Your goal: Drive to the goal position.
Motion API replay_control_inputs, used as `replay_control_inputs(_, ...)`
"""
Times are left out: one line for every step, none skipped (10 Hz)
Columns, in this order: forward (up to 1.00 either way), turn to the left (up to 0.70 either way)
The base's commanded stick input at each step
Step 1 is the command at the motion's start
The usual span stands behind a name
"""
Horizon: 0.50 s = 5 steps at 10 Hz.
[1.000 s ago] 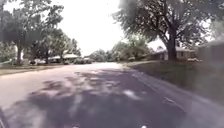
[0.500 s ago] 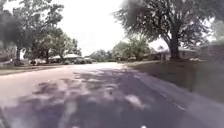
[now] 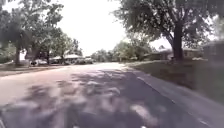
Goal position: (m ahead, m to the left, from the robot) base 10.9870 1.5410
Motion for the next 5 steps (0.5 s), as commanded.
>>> replay_control_inputs(0.69,0.03)
replay_control_inputs(0.69,0.03)
replay_control_inputs(0.69,0.03)
replay_control_inputs(0.69,0.03)
replay_control_inputs(0.69,0.03)
